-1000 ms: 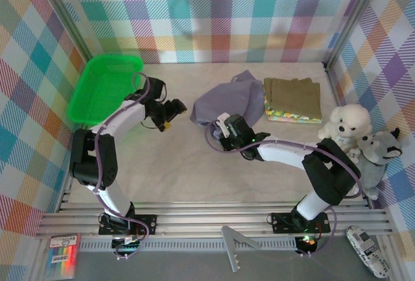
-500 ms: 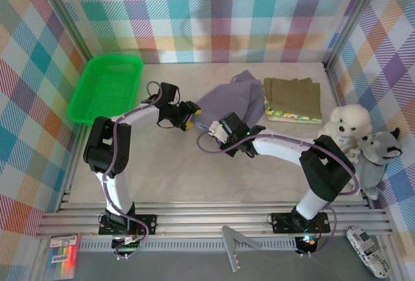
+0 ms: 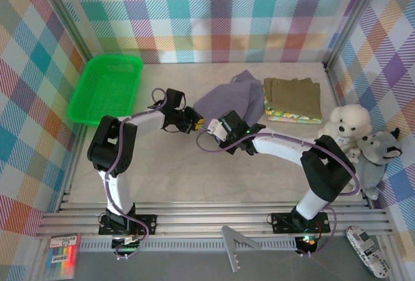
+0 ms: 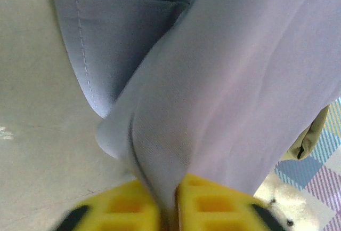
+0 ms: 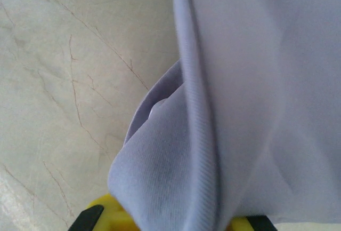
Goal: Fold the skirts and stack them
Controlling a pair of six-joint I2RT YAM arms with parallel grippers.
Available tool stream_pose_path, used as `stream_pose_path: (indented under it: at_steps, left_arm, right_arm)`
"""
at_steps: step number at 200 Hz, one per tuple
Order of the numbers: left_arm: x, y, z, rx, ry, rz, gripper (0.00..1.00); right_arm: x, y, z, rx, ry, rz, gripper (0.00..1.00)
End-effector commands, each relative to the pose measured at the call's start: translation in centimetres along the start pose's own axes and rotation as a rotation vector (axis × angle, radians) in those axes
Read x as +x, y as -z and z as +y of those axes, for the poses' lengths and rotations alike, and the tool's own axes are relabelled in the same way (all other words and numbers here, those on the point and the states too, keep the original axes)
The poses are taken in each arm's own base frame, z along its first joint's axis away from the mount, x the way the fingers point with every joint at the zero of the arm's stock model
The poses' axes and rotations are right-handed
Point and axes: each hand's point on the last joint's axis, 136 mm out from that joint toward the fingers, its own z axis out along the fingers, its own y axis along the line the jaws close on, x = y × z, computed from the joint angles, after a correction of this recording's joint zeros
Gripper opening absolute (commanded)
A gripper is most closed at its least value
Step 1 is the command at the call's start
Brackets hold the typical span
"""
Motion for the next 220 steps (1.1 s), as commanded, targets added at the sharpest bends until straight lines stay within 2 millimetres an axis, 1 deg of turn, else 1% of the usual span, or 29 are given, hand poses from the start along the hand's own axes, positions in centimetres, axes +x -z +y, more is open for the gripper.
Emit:
stream_pose_path:
  at_steps: [1,15,27,29,30,36,37,43,45,51,61,64,67,75,76,87,92,96,103,114,120,134,147,150,155,172,177,198,220]
  left_arm:
    - [-1.0,1.4,-2.7,0.069,-0.046,-0.042,0.00]
    - [-2.3,4.2,-4.5,0.068,-0.117,-0.125,0.00]
    - [-3.0,7.6,-6.3,0.027,-0.216,-0.213,0.00]
    - [-3.1,8.3,-6.9,0.025,-0.245,-0.233,0.00]
    - [-3.1,8.5,-6.8,0.013,-0.253,-0.238,0.00]
    - [-3.2,10.5,-8.5,-0.002,-0.330,-0.286,0.00]
    - [-3.2,10.7,-8.5,-0.009,-0.341,-0.291,0.00]
    - [-3.1,12.7,-10.7,-0.006,-0.424,-0.338,0.00]
    - [-3.1,13.1,-10.9,-0.015,-0.444,-0.347,0.00]
    - [-2.9,15.0,-13.0,-0.010,-0.519,-0.387,0.00]
    - [-2.5,18.0,-16.0,-0.007,-0.626,-0.452,0.00]
    - [-2.4,18.5,-16.5,-0.011,-0.654,-0.466,0.00]
    - [-2.2,19.5,-17.6,0.000,-0.687,-0.488,0.00]
    - [-1.7,21.5,-19.8,0.018,-0.761,-0.534,0.00]
    - [-1.6,21.7,-20.0,0.020,-0.769,-0.539,0.00]
    - [-0.9,23.6,-22.4,0.053,-0.854,-0.584,0.00]
    - [-0.7,24.2,-23.1,0.063,-0.879,-0.601,0.00]
    - [-0.6,24.6,-23.5,0.066,-0.896,-0.612,0.00]
    - [-0.5,25.3,-24.1,0.064,-0.923,-0.628,0.00]
    - [-0.3,26.2,-24.7,0.051,-0.957,-0.646,0.00]
    - [-0.1,26.7,-24.9,0.045,-0.976,-0.655,0.00]
    - [0.3,27.5,-25.2,0.044,-1.016,-0.668,0.00]
    - [0.5,28.1,-25.2,0.037,-1.035,-0.678,0.00]
    - [0.6,28.2,-25.1,0.035,-1.039,-0.678,0.00]
    - [0.7,28.3,-25.1,0.033,-1.044,-0.679,0.00]
    - [1.0,29.3,-24.8,0.017,-1.059,-0.695,0.00]
    - [1.1,29.5,-24.6,0.011,-1.061,-0.698,0.00]
    - [1.9,30.9,-24.2,0.002,-1.078,-0.712,0.00]
    - [3.3,32.3,-23.3,0.008,-1.086,-0.706,0.00]
  right_arm:
    - [-1.9,3.2,-1.4,0.037,0.038,-0.053,0.00]
    - [-2.3,4.8,-2.2,0.055,0.063,-0.065,0.00]
    - [-3.0,6.7,-3.1,0.069,0.089,-0.086,0.00]
    - [-3.2,7.0,-3.3,0.070,0.094,-0.092,0.00]
    - [-3.2,7.2,-3.4,0.071,0.097,-0.095,0.00]
    - [-3.8,8.2,-4.0,0.082,0.115,-0.114,0.00]
    - [-3.9,8.4,-4.2,0.085,0.117,-0.118,0.00]
    - [-4.6,9.4,-4.9,0.101,0.134,-0.140,0.00]
    - [-4.9,9.8,-5.3,0.109,0.138,-0.152,0.00]
    - [-5.5,10.7,-6.1,0.128,0.149,-0.171,0.00]
    - [-7.2,12.8,-8.9,0.206,0.143,-0.225,0.00]
    - [-7.8,13.5,-9.8,0.231,0.134,-0.244,0.00]
    - [-8.3,14.1,-10.6,0.250,0.122,-0.263,0.00]
    - [-9.4,15.6,-12.3,0.282,0.096,-0.313,0.00]
    - [-10.0,16.2,-12.7,0.287,0.087,-0.339,0.00]
    - [-11.2,17.6,-13.6,0.256,0.079,-0.400,0.00]
    - [-11.7,18.0,-13.4,0.226,0.101,-0.407,0.00]
    - [-12.0,18.2,-13.7,0.228,0.115,-0.398,0.00]
    - [-12.4,18.3,-14.9,0.281,0.122,-0.368,0.00]
    - [-13.1,19.6,-17.2,0.376,0.088,-0.370,0.00]
    - [-13.6,20.2,-17.1,0.353,0.086,-0.409,0.00]
    - [-14.3,21.1,-15.3,0.226,0.120,-0.485,0.00]
    - [-14.5,21.6,-16.8,0.287,0.081,-0.473,0.00]
    - [-14.6,21.8,-16.8,0.285,0.072,-0.476,0.00]
    - [-14.5,22.0,-16.3,0.248,0.074,-0.479,0.00]
    - [-14.8,23.5,-13.2,0.101,0.134,-0.539,0.00]
    - [-14.9,23.9,-12.8,0.083,0.137,-0.553,0.00]
    - [-14.7,25.4,-12.3,0.071,0.125,-0.578,0.00]
    - [-14.3,27.3,-10.2,-0.012,0.136,-0.618,0.00]
